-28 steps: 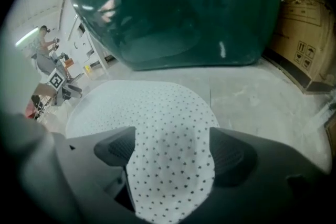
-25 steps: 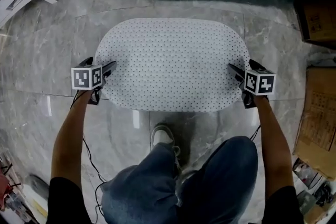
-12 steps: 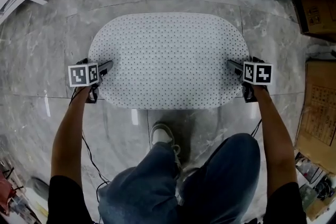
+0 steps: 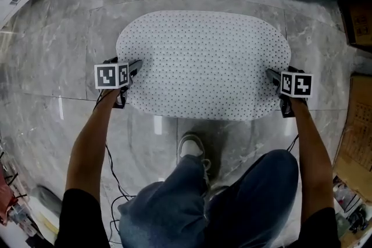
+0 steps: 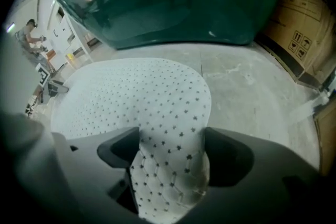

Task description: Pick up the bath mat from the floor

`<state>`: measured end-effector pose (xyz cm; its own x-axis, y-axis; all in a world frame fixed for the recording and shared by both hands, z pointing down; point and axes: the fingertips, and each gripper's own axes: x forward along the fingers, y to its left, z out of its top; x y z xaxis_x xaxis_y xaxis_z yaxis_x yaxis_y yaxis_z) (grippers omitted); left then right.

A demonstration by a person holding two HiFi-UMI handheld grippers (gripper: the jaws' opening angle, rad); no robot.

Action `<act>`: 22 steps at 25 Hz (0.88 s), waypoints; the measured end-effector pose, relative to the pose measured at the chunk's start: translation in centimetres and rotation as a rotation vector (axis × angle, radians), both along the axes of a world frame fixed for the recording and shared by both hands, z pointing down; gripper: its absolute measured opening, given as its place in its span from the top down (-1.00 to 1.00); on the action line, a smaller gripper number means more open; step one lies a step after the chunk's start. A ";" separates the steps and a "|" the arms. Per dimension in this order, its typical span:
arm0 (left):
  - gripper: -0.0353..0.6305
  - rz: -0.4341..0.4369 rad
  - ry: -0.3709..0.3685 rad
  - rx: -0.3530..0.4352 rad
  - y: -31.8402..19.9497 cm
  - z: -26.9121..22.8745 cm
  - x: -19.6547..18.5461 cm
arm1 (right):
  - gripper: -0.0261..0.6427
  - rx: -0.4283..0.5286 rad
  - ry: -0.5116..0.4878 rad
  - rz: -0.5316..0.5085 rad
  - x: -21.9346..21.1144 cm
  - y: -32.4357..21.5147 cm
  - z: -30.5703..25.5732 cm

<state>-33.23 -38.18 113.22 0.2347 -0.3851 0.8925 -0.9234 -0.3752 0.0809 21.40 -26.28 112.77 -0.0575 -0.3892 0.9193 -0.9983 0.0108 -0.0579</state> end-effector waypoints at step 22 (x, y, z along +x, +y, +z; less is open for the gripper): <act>0.78 -0.011 0.138 -0.032 1.9 -3.2 4.4 | 0.83 0.093 -0.204 -0.021 -4.3 -0.2 -2.2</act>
<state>-28.81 -36.29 110.00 0.3521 -0.3601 0.8639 -0.9068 -0.3600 0.2196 17.09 -26.50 110.55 -0.2476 -0.4687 0.8480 -0.9655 0.0465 -0.2562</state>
